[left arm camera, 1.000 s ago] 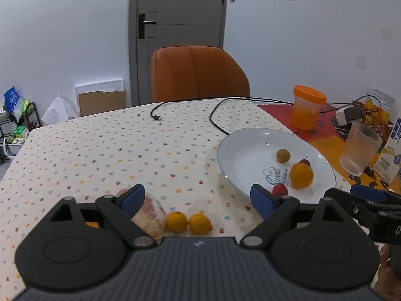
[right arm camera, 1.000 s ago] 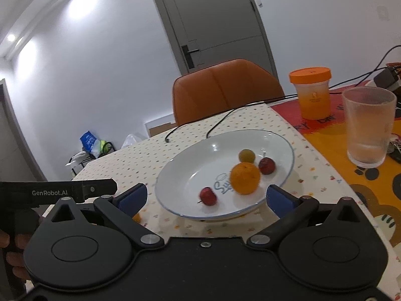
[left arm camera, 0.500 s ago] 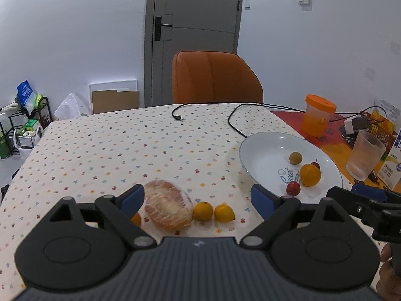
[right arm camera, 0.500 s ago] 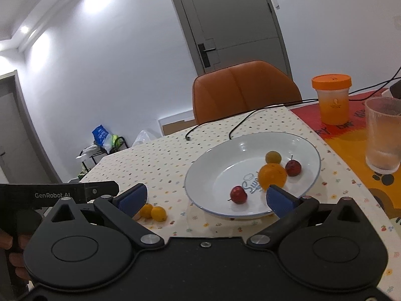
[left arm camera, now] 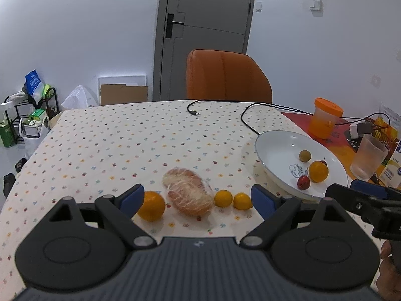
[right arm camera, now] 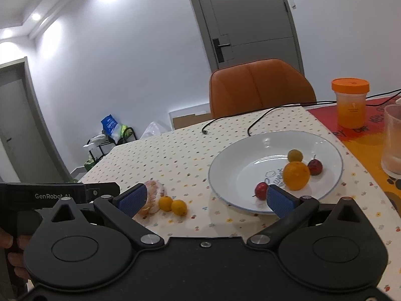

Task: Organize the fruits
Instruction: 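Move both open tools back toward the remaining fruit, then grasp a greenish-yellow plum with the left tool while the right tool grasps a yellow apricot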

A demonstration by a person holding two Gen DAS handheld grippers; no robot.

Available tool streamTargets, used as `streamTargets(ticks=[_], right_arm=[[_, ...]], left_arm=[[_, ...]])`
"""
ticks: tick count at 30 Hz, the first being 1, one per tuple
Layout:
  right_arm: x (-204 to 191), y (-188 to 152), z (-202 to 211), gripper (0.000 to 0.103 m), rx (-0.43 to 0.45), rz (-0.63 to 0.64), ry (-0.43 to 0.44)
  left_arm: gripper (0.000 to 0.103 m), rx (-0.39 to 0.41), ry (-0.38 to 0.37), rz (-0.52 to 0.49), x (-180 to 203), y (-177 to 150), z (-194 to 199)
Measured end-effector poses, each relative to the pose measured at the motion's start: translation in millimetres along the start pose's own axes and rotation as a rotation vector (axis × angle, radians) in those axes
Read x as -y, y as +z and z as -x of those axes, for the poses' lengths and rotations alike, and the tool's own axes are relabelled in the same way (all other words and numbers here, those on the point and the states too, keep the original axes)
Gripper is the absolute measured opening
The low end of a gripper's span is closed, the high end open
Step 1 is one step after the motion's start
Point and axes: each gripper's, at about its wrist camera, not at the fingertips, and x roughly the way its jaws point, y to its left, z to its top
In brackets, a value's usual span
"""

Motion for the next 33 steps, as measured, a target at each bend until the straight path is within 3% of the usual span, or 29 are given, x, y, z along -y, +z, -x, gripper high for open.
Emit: streamTargets(ticks=[16,23,29,33], right_arm=[[-19,-7,-5,0.103,-0.033,0.057,0.016],[-28,-12,-12,0.097,-0.049,0.085,0.024],[-34,-16,-19,0.088,-0.07,0.104,0.032],[-33,-18,-24,0.087,-0.084,0.098,0.034]], left_arm=[[0.091,-0.019,-0.007,0.048,-20,-19,7],[0.09,-0.019,-0.022,0.064,-28,-33,9],[0.086,-0.03,-0.029,0.084,-34,-42,6],[0.077,-0.051,-0.044,0.091,-35,-47,1]])
